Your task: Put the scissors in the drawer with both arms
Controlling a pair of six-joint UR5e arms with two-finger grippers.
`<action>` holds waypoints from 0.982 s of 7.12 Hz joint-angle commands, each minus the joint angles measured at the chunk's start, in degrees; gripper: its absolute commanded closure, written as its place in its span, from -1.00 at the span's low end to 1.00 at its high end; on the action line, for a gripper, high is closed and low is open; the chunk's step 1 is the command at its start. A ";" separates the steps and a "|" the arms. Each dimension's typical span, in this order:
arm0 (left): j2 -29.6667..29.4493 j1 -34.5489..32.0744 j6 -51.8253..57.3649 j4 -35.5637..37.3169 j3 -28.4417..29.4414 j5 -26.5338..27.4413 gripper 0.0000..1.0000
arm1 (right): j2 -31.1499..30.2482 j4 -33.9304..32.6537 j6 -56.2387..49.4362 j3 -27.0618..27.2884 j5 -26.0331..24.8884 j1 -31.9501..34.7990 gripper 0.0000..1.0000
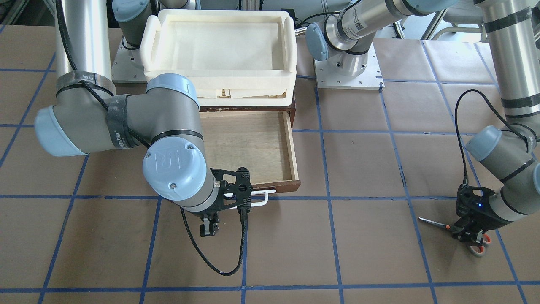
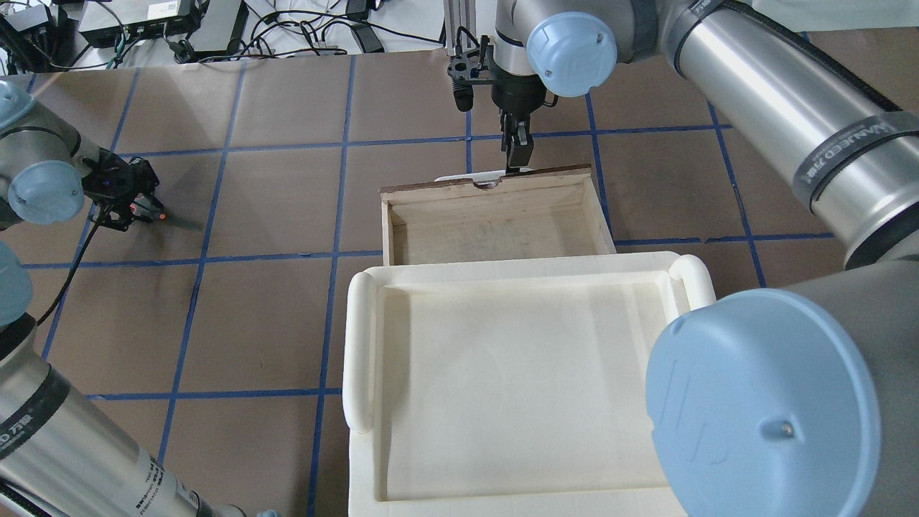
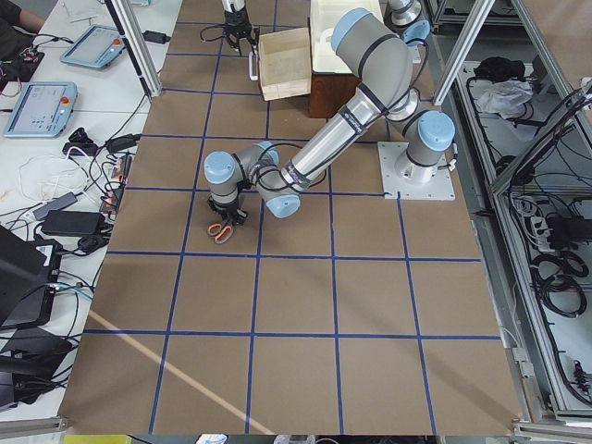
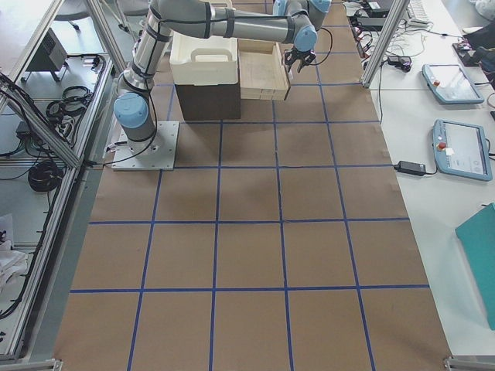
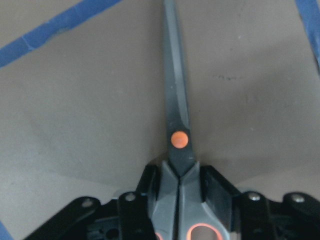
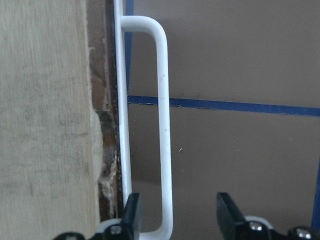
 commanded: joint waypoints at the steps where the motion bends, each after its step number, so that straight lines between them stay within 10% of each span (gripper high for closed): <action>1: 1.18 0.01 -1.11 -1.42 -0.43 -1.45 0.98 | -3.90 0.03 6.55 0.16 -0.48 -1.69 -1.00; 7: 15.84 -10.77 -23.90 -16.52 0.80 -2.09 1.00 | -22.07 4.85 55.82 12.53 -4.35 -4.42 -1.00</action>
